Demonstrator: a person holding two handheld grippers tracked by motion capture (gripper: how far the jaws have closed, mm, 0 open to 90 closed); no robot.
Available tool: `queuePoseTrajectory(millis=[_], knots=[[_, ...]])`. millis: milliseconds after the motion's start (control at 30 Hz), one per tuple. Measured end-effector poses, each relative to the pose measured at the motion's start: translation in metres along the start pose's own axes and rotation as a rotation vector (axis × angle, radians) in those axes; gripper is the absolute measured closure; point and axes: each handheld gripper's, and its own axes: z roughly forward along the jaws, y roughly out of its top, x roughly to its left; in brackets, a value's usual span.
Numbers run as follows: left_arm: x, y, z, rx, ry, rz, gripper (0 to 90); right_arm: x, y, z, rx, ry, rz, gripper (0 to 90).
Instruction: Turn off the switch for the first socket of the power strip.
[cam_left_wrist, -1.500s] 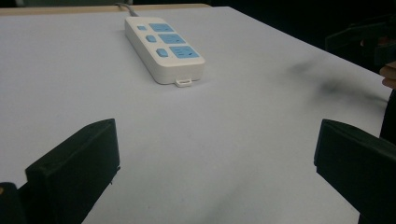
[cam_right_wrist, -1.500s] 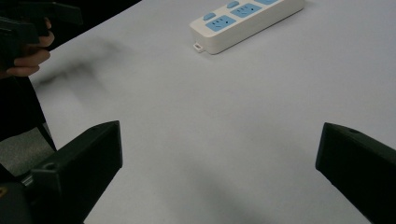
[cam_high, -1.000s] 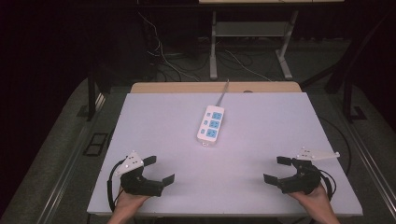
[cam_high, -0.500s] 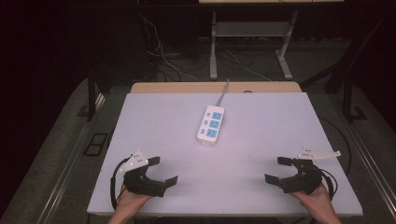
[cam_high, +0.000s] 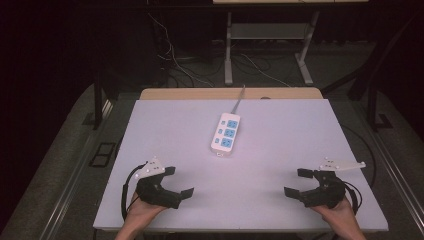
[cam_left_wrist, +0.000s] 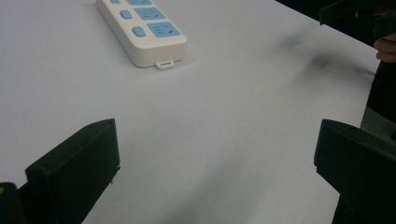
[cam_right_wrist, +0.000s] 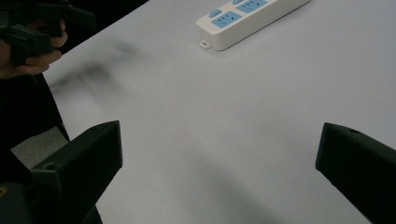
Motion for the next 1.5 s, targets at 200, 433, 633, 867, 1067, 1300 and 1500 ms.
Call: queuePoseTrajectory(millis=[200,433,633,867,1067,1300,1500], knots=[[0.002,0.01,0.001,0.01,-0.009,0.011,0.0,0.0,-0.001,0.0,0.001,0.0,0.005,0.3],[0.001,0.021,0.005,0.036,-0.029,0.033,0.0,0.0,-0.001,0.001,0.004,0.002,0.005,0.3],[-0.001,0.031,0.007,0.057,-0.047,0.058,0.0,-0.001,0.0,0.003,0.003,0.01,0.003,0.3],[0.002,0.044,0.014,0.079,-0.06,0.07,0.0,-0.001,0.001,0.004,0.004,0.016,0.002,0.3],[0.005,0.053,0.017,0.09,-0.07,0.078,0.0,-0.001,0.001,0.003,0.003,0.015,0.002,0.3],[0.007,0.066,0.02,0.106,-0.078,0.091,0.0,-0.001,0.001,0.004,0.008,0.018,0.002,0.3],[0.011,0.075,0.021,0.116,-0.084,0.099,0.0,-0.001,0.001,0.003,0.007,0.018,0.001,0.3]])
